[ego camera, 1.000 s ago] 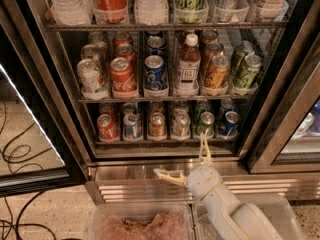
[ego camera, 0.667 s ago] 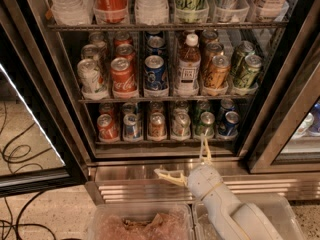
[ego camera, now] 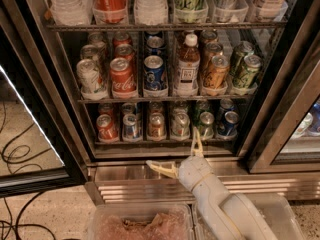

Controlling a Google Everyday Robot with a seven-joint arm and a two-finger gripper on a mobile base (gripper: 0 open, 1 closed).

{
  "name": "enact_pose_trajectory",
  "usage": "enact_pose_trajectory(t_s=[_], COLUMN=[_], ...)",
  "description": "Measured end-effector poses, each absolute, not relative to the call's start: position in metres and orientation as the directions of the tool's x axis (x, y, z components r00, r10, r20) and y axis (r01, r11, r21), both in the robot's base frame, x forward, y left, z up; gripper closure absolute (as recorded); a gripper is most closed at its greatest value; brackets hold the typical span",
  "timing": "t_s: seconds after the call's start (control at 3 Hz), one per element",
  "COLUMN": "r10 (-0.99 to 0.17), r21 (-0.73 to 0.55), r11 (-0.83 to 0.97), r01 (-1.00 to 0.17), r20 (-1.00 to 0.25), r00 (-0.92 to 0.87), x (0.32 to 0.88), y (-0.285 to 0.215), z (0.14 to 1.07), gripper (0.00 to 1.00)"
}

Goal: Pick orange can from bottom shelf of fridge

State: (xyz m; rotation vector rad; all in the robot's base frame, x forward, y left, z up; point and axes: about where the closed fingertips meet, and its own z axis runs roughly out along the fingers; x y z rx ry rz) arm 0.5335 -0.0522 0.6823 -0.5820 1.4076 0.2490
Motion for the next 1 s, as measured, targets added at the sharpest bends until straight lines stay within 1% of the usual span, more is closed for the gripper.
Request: enact_pose_trajectory(t_s=[0.33,0.67,1.0], r10=[-0.172,-0.196,-0.195], r21=[-0.193,-0.195,-0.195], r11=[0.858,0.866,0.866], r01=[-0.475,-0.460,-0.460], r20=[-0.981,-0.979,-0.980], r00=[0.088,0.047,0.048], x=[0.543,0.546,0.547], y=[-0.038,-0.043,-0.043], z=[0.672,0.661,0.661], gripper=[0.00,0.00,0.00])
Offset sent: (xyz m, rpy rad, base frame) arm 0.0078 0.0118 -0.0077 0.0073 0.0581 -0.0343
